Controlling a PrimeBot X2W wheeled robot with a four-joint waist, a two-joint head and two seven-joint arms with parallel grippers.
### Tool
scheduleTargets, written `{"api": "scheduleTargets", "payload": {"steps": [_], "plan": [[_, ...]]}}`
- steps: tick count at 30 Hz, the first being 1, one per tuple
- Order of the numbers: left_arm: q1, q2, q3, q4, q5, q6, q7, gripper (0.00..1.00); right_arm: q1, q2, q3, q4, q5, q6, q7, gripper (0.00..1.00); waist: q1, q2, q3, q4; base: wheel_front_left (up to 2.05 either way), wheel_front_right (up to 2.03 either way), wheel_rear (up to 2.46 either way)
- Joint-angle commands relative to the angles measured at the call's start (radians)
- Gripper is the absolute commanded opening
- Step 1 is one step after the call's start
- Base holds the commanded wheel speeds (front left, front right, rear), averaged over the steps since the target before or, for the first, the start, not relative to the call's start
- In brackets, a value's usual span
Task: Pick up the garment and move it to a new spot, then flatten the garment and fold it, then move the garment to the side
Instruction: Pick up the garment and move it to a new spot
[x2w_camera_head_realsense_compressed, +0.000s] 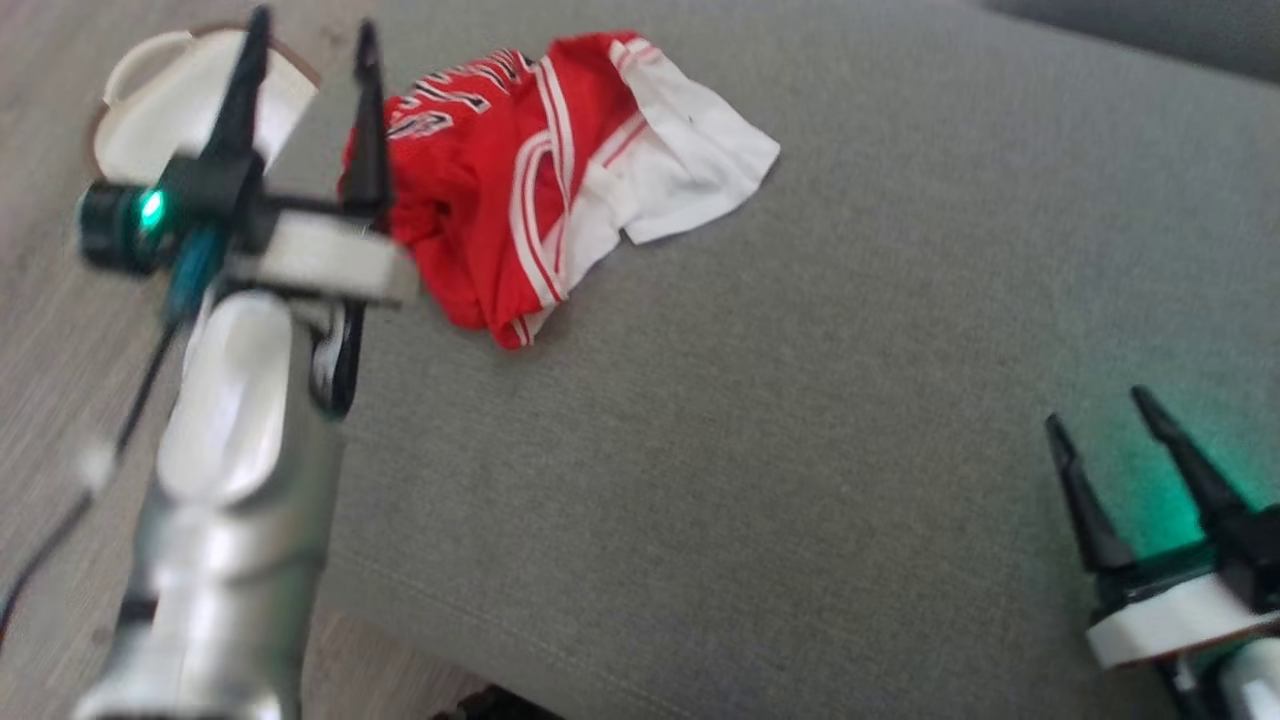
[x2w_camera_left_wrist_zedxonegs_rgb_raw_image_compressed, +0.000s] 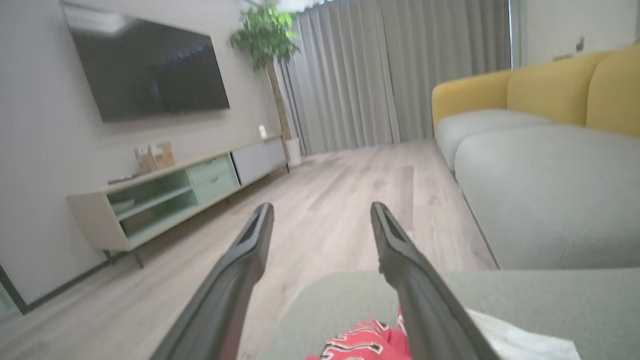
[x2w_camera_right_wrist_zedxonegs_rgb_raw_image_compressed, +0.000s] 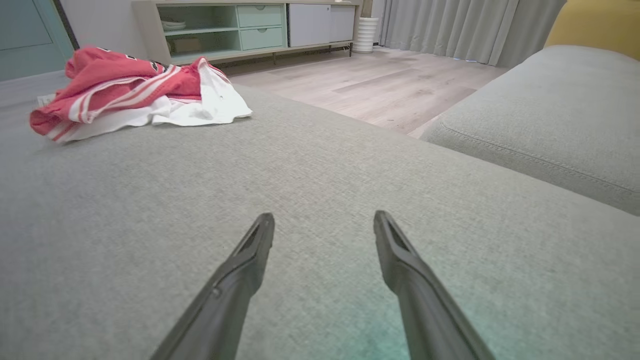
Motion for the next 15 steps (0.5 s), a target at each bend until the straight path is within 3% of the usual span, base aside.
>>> {"api": "scheduleTargets", "payload": {"steps": [1, 8, 15], "plan": [[-0.096, 0.022, 0.022, 0.054, -0.012, -0.01, 0.034, 1.0, -0.014, -0.045, 0.01, -0.042, -0.002, 0.004, -0.011, 1.0, -0.0003, 0.0, 0.059, -0.018, 0.0, 0.0, 0.0], [-0.319, 0.003, 0.031, 0.464, -0.096, -0.049, 0.212, 1.0, -0.051, -0.154, 0.01, -0.126, 0.018, 0.004, 0.031, 1.0, -0.0003, 0.0, 0.162, -0.05, 0.0, 0.0, 0.0], [-0.371, -0.012, 0.041, 0.734, -0.182, -0.077, 0.348, 1.0, -0.091, -0.202, 0.009, -0.197, 0.031, 0.004, 0.076, 1.0, -0.0003, 0.0, 0.231, -0.081, 0.0, 0.0, 0.0]]}}
